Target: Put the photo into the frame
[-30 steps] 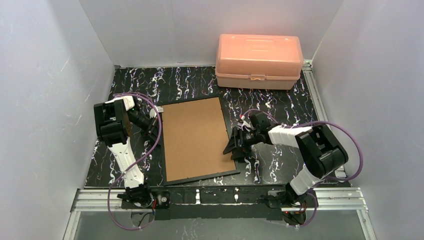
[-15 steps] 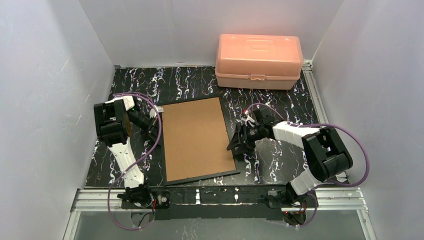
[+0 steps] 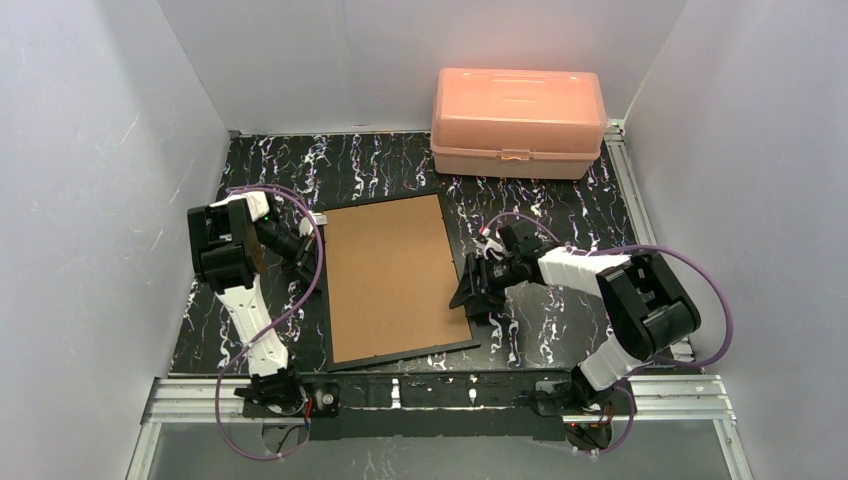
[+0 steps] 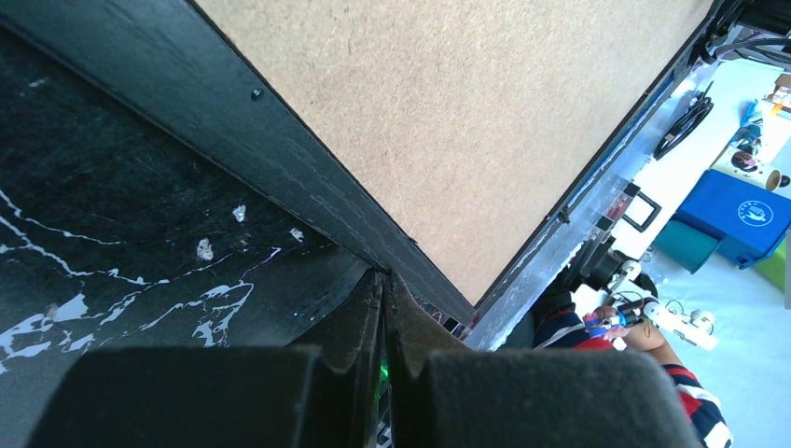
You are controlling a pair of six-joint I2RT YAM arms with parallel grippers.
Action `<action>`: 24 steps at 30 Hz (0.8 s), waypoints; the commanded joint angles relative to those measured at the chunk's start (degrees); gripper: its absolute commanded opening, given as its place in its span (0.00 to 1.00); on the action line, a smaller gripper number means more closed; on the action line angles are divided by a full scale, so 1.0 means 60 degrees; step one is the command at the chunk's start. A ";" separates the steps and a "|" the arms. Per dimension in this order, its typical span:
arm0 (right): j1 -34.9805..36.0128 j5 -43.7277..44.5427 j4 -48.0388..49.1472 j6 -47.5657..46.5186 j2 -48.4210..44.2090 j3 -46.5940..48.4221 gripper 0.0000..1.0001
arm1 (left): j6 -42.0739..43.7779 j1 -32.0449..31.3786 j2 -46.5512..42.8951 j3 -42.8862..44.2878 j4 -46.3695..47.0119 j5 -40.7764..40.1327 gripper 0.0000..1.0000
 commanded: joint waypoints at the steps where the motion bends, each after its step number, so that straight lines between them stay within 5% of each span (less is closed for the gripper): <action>1: 0.0412 0.0530 0.0298 0.0109 0.0386 -0.0115 0.69 | 0.0244 -0.0120 -0.0221 0.0026 0.0479 -0.0015 0.00; 11: 0.0390 0.0672 -0.1014 -0.0259 -0.0182 0.1490 0.73 | 0.0544 -0.0066 -0.0254 0.0440 -0.0186 -0.0015 0.01; 19: 0.0183 0.2966 -0.2157 -0.1045 0.0001 0.2969 0.96 | 0.2070 0.0157 -0.0978 0.0330 -0.1080 -0.0100 0.11; 24: 0.0182 0.4165 -0.2037 -0.1341 0.0892 0.3606 0.98 | 0.2224 0.0136 -0.1242 -0.0214 -0.0660 -0.0601 0.11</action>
